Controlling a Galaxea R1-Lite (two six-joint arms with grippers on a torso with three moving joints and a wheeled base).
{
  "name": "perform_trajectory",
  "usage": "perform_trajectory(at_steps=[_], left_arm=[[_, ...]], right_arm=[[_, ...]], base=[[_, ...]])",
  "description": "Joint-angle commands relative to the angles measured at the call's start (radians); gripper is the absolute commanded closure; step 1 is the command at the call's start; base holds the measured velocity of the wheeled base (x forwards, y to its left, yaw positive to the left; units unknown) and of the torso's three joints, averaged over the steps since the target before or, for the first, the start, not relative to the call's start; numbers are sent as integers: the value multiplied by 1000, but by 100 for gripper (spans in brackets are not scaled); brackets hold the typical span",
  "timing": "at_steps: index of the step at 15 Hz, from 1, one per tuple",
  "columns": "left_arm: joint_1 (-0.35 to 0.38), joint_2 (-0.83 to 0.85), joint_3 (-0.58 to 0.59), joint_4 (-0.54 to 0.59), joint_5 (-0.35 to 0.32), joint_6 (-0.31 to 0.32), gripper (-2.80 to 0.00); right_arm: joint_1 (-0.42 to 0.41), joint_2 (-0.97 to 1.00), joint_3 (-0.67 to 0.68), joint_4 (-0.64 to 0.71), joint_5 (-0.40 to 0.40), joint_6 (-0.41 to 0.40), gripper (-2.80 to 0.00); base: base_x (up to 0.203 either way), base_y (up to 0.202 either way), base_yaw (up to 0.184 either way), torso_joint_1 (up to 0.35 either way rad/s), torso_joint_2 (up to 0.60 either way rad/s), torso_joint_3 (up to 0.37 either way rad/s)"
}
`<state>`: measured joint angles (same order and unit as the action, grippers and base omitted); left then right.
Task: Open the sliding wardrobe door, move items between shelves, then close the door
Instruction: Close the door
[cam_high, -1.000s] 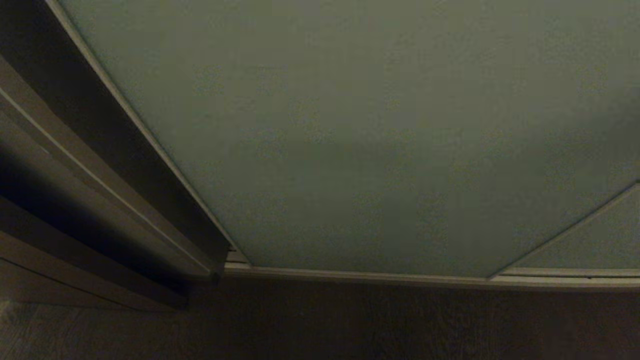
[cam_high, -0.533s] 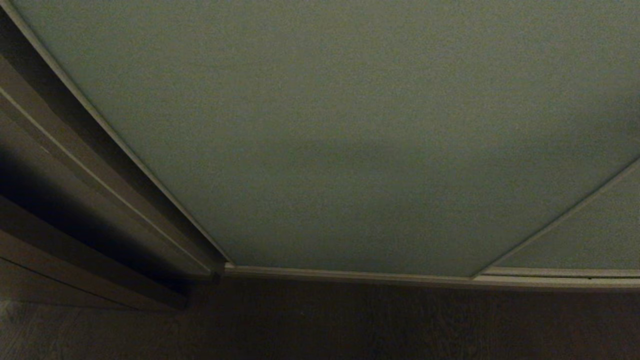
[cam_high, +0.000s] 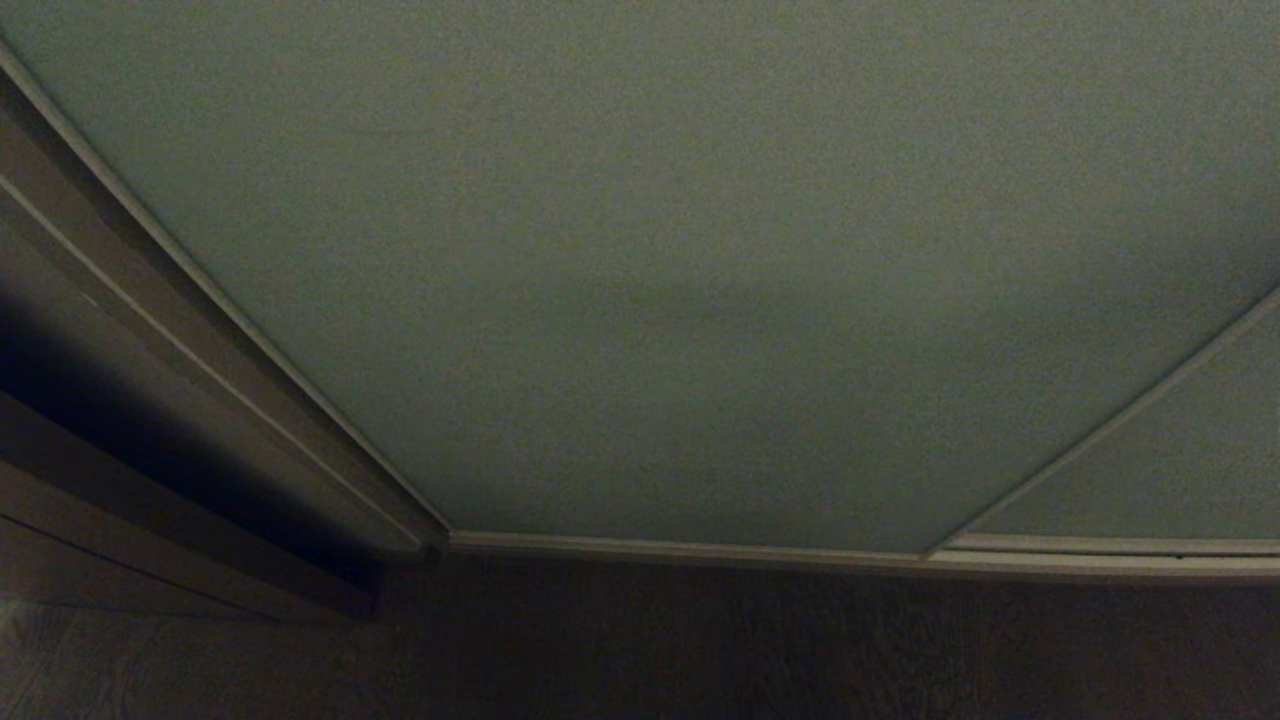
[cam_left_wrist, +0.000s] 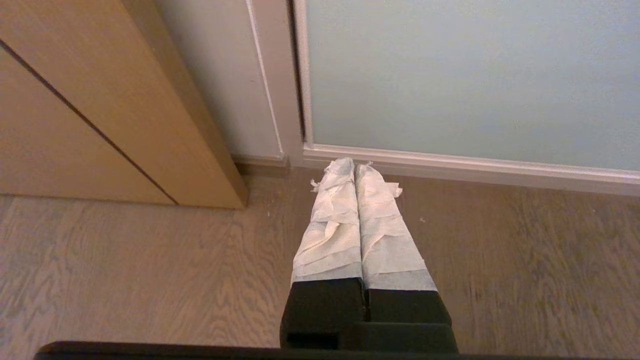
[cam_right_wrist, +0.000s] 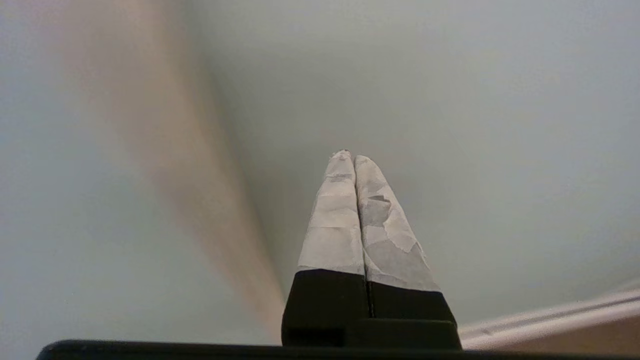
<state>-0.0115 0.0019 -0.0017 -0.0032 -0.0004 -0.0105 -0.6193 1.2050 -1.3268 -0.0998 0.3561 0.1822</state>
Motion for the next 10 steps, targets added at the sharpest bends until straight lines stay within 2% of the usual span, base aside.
perform_trajectory(at_steps=[1,5,10], left_arm=[[1,1,0,0,0,0,0],[0,1,0,-1,0,0,0],[0,1,0,0,0,0,0]], right_arm=[[32,-72,93,2,0,-99,0],[55,-129,199,-11,-3,-223,0],[69,-180,318,-3,-12,-311,0]], base=[[0,0,0,0,0,0],[0,0,0,0,0,0],[0,0,0,0,0,0]])
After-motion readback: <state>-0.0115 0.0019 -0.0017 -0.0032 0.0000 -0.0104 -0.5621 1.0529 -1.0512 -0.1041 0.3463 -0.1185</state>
